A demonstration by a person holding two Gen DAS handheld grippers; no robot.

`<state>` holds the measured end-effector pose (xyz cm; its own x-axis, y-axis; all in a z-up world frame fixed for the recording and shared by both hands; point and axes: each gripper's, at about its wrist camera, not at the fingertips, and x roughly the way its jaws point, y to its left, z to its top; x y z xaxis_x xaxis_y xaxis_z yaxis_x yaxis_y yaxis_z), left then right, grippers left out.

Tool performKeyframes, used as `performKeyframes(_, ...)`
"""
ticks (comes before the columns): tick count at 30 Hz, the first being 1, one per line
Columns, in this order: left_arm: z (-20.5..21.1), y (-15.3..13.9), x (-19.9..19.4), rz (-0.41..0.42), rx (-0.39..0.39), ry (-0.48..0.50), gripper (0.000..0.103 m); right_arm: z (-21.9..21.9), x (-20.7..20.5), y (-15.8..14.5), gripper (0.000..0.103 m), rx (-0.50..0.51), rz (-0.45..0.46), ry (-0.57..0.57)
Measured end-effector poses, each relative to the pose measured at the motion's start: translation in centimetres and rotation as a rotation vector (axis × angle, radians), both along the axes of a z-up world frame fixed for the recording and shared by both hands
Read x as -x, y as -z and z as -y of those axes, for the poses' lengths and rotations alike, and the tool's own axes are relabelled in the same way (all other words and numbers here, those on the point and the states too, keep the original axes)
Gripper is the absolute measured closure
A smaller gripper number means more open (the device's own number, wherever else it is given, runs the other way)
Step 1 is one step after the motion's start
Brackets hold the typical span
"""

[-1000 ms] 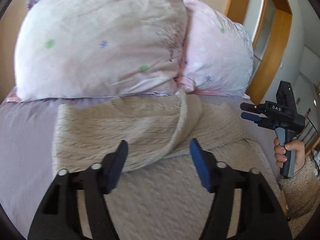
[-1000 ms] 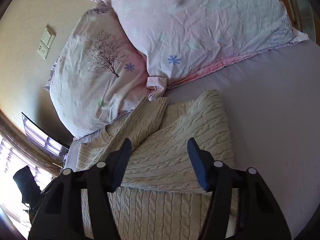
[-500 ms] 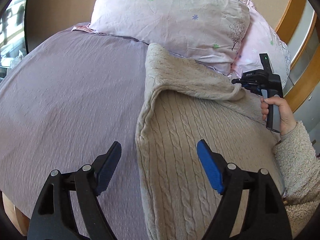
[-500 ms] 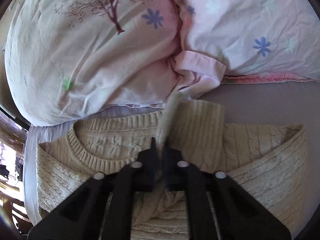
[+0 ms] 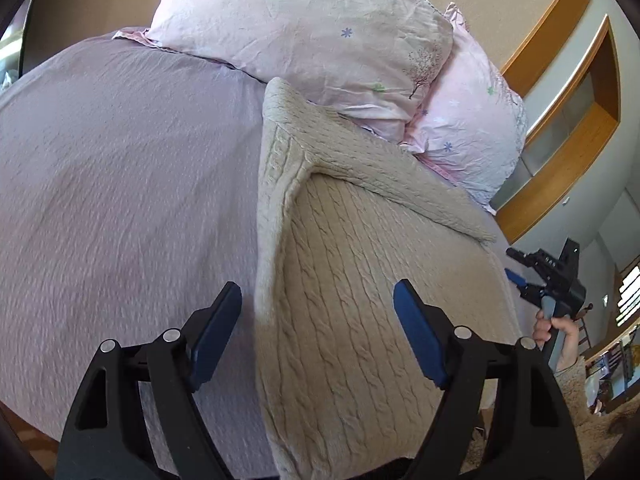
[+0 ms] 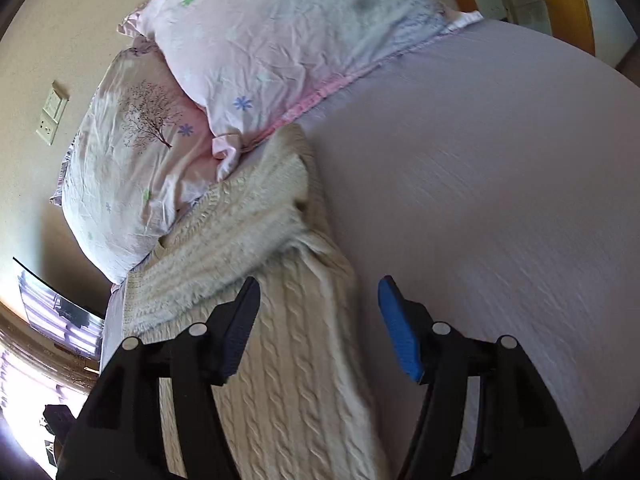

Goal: Fold small clothes

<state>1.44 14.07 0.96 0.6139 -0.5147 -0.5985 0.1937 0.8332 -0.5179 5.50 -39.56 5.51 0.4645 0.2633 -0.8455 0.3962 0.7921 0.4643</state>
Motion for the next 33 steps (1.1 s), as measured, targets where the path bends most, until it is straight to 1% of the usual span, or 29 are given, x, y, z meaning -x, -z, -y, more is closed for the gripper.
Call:
performKeyframes(1, -0.1, 0.2, 0.6, -0.003, 0.045, 0.021, 0.026, 0.7, 1.1, 0.4, 0.044, -0.033, -0.011, -0.016)
performKeyframes(2, -0.1, 0.3, 1.1, -0.004, 0.076, 0.032, 0.027, 1.2, 2.3, 0.3, 0.045, -0.072, 0.001, -0.039)
performKeyframes(3, 0.0, 0.3, 1.8, 0.006, 0.088, 0.045, 0.029, 1.3, 3.6, 0.0, 0.048, -0.099, -0.003, -0.065)
performKeyframes(4, 0.2, 0.3, 2.6, 0.015, 0.092, 0.057, 0.03, 1.1, 4.6, 0.0, 0.052, -0.154, -0.004, -0.11)
performKeyframes(6, 0.5, 0.3, 4.2, 0.038, 0.109, 0.083, 0.031, -0.1, 6.3, 0.0, 0.053, -0.272, 0.001, -0.186)
performKeyframes(7, 0.6, 0.4, 5.1, 0.051, 0.122, 0.093, 0.031, -0.5, 7.4, -0.1, 0.055, -0.291, 0.006, -0.218)
performKeyframes(9, 0.7, 1.0, 6.5, 0.04, 0.179, 0.115, 0.031, -1.3, 9.7, -0.7, 0.056, -0.315, 0.025, -0.28)
performKeyframes(10, 0.6, 1.4, 7.3, 0.037, 0.212, 0.123, 0.034, -1.4, 10.7, -0.8, 0.056, -0.347, 0.03, -0.3)
performKeyframes(11, 0.6, 1.7, 8.0, 0.044, 0.233, 0.123, 0.035, -1.6, 11.8, -1.0, 0.056, -0.37, 0.034, -0.325)
performKeyframes(12, 0.5, 1.9, 8.6, 0.046, 0.249, 0.125, 0.035, -1.7, 12.7, -1.2, 0.056, -0.365, 0.038, -0.346)
performKeyframes(15, 0.9, 2.6, 9.8, 0.023, 0.264, 0.136, 0.039, -2.3, 14.5, -1.2, 0.06, -0.364, 0.024, -0.402)
performKeyframes(17, 1.3, 3.0, 10.1, 0.012, 0.251, 0.144, 0.045, -2.8, 14.9, -0.5, 0.061, -0.373, 0.005, -0.423)
performKeyframes(18, 1.5, 3.2, 10.0, 0.006, 0.244, 0.143, 0.049, -3.1, 14.9, 0.0, 0.065, -0.374, -0.009, -0.425)
performKeyframes(19, 1.8, 3.3, 9.9, -0.001, 0.247, 0.142, 0.052, -3.3, 14.6, 0.5, 0.08, -0.377, -0.019, -0.424)
performKeyframes(20, 1.9, 3.4, 9.7, -0.012, 0.249, 0.14, 0.065, -3.5, 14.5, 1.1, 0.093, -0.385, -0.025, -0.424)
performKeyframes(21, 1.9, 3.3, 9.4, -0.024, 0.244, 0.139, 0.083, -3.7, 14.2, 1.4, 0.096, -0.386, -0.03, -0.426)
performKeyframes(22, 2.0, 3.1, 9.2, -0.033, 0.233, 0.137, 0.09, -3.9, 14.0, 1.1, 0.096, -0.385, -0.019, -0.437)
performKeyframes(23, 2.0, 2.6, 9.0, -0.031, 0.225, 0.138, 0.094, -4.2, 13.6, 0.3, 0.096, -0.385, 0.008, -0.456)
performKeyframes(25, 2.0, 0.7, 8.5, -0.006, 0.218, 0.148, 0.096, -4.3, 12.3, -2.4, 0.096, -0.376, 0.094, -0.483)
performKeyframes(26, 1.9, -0.4, 8.0, 0.017, 0.216, 0.151, 0.096, -4.2, 11.0, -4.3, 0.096, -0.36, 0.158, -0.488)
performKeyframes(28, 1.7, -3.2, 5.9, 0.067, 0.206, 0.148, 0.096, -3.6, 7.7, -7.5, 0.096, -0.331, 0.291, -0.479)
performKeyframes(29, 1.6, -4.6, 4.3, 0.093, 0.199, 0.128, 0.096, -3.4, 5.5, -8.6, 0.096, -0.323, 0.343, -0.471)
performKeyframes(31, 1.3, -6.8, 0.5, 0.144, 0.179, 0.069, 0.096, -3.2, 0.9, -9.3, 0.096, -0.277, 0.422, -0.442)
performKeyframes(33, 1.1, -7.8, -4.7, 0.16, 0.155, -0.014, 0.096, -3.0, -4.3, -8.8, 0.096, -0.245, 0.463, -0.395)
